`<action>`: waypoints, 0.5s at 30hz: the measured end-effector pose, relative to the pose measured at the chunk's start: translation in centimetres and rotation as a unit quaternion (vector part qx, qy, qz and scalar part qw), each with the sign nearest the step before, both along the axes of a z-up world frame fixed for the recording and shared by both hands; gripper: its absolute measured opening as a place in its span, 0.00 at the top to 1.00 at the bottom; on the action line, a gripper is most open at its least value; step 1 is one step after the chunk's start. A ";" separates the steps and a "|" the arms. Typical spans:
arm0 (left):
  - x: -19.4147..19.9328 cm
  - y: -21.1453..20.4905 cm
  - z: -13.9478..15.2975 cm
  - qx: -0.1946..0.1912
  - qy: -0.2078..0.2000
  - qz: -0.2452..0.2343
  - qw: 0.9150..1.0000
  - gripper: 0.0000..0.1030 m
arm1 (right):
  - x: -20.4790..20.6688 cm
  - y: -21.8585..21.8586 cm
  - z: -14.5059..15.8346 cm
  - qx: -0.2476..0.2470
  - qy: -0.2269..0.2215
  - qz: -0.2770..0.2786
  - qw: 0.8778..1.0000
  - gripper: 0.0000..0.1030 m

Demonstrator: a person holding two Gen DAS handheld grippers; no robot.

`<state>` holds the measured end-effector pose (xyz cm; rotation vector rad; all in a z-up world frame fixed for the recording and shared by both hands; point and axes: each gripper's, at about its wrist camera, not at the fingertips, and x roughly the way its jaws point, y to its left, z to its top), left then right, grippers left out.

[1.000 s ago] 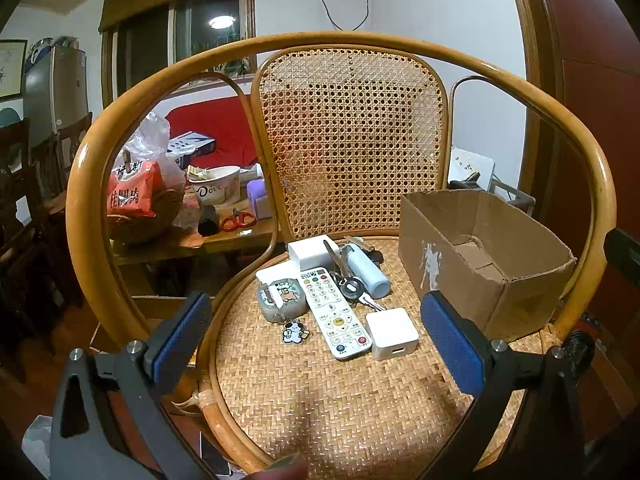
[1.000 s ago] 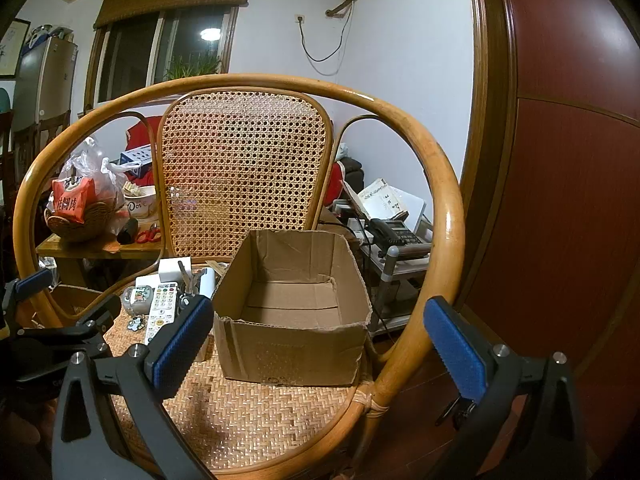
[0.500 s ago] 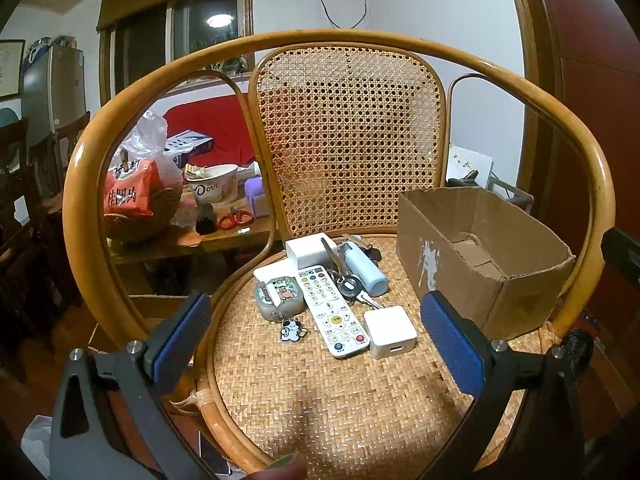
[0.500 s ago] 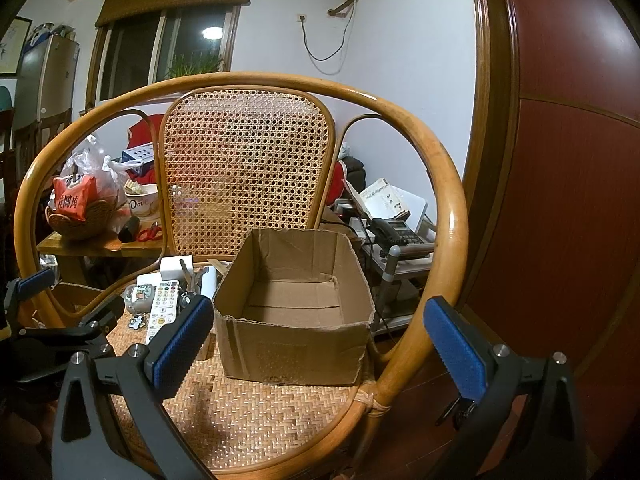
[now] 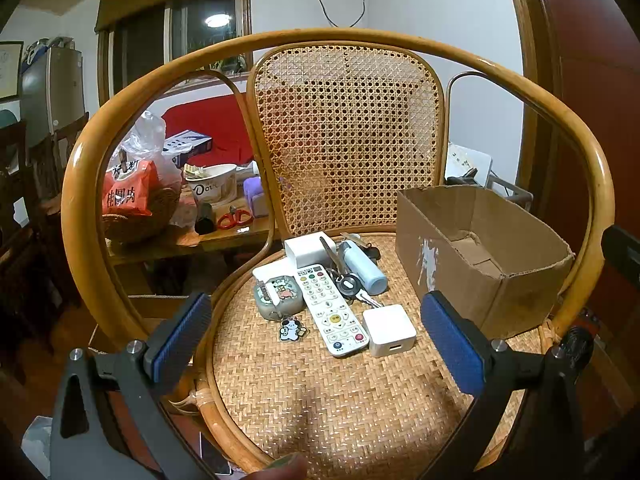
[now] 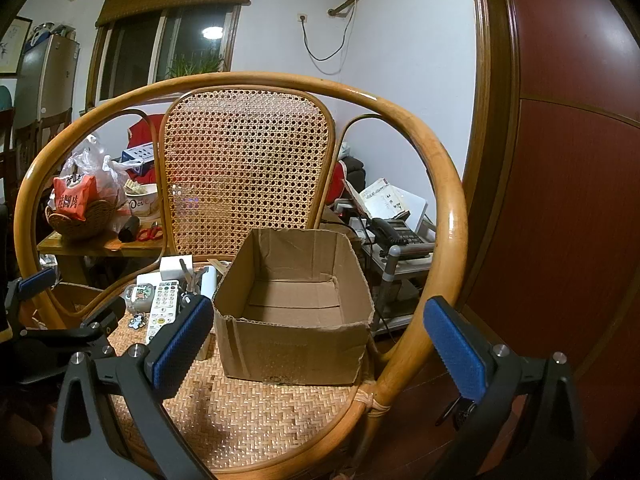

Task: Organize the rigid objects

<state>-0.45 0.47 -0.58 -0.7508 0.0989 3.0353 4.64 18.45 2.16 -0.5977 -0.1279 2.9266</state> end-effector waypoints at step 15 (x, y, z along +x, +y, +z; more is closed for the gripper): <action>-0.1 -0.1 0.0 0.002 0.000 -0.001 1.000 0.00 | -0.1 0.1 -0.1 0.001 -0.002 0.000 1.000 0.00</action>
